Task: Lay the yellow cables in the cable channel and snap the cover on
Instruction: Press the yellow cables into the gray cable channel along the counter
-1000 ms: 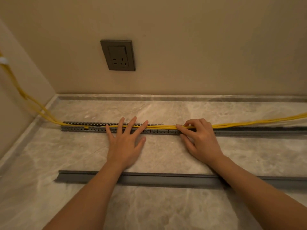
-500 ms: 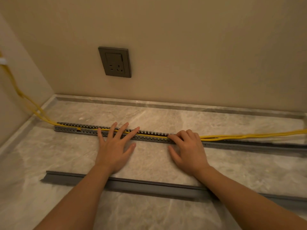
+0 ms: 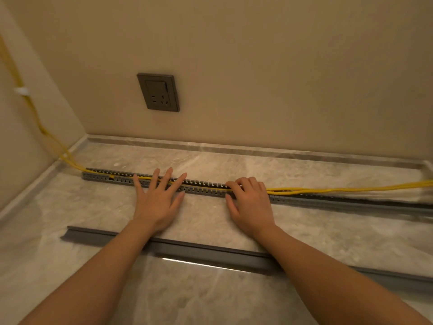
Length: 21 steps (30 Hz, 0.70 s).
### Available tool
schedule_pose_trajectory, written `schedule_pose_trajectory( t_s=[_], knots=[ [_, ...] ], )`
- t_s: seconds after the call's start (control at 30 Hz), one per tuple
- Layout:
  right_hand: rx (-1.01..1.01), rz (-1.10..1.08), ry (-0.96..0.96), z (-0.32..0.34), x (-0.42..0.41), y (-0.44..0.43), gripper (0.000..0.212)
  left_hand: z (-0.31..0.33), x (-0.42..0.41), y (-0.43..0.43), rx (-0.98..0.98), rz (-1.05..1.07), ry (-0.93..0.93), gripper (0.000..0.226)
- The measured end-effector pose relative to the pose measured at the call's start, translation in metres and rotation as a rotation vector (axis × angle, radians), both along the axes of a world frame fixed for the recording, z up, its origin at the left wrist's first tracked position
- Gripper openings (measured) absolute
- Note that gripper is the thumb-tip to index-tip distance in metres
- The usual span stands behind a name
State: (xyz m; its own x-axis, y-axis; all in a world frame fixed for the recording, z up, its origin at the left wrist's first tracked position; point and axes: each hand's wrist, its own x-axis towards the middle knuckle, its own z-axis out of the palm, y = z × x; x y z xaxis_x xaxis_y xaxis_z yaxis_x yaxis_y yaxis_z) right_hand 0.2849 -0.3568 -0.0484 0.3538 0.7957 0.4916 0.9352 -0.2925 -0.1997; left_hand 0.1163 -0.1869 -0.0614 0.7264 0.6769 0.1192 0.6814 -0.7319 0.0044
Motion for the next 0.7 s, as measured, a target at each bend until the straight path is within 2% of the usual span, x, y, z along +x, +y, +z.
schedule_pose_trajectory(
  t_s=[0.1, 0.3, 0.47, 0.6, 0.7],
  knots=[
    [0.033, 0.021, 0.005, 0.002, 0.0, -0.001, 0.018, 0.007, 0.022, -0.02, -0.018, 0.019, -0.001, 0.053],
    [0.156, 0.056, 0.107, 0.005, 0.013, -0.016, 0.017, 0.014, 0.076, -0.069, -0.137, -0.109, -0.107, 0.051],
    [0.12, 0.109, 0.066, 0.012, 0.059, -0.051, 0.016, 0.009, 0.102, -0.105, -0.135, -0.207, -0.142, 0.051],
    [0.058, 0.037, 0.047, 0.013, 0.093, -0.08, 0.013, 0.0, 0.121, -0.132, -0.138, -0.193, -0.153, 0.051],
    [-0.017, -0.028, 0.005, 0.009, 0.109, -0.099, 0.019, -0.005, 0.126, -0.139, -0.113, -0.149, -0.167, 0.051]
  ],
)
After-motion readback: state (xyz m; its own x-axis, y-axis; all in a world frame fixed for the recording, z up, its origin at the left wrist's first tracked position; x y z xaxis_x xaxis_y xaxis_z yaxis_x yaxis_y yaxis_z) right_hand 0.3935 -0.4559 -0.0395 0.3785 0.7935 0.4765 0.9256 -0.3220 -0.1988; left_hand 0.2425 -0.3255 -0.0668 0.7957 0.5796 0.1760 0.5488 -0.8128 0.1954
